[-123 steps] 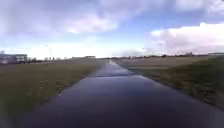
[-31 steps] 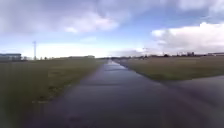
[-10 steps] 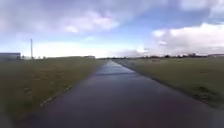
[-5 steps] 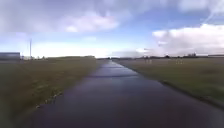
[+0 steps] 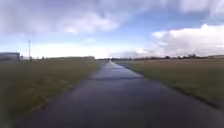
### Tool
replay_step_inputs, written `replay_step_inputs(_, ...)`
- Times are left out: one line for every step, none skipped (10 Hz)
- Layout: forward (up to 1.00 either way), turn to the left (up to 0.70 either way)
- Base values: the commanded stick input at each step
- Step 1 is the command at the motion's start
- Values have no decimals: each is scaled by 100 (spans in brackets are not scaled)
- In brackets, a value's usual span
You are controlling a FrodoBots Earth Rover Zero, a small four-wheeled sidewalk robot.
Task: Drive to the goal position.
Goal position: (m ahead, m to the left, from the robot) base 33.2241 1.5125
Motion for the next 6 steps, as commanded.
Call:
replay_step_inputs(0,0)
replay_step_inputs(0,0)
replay_step_inputs(100,0)
replay_step_inputs(100,0)
replay_step_inputs(100,0)
replay_step_inputs(100,0)
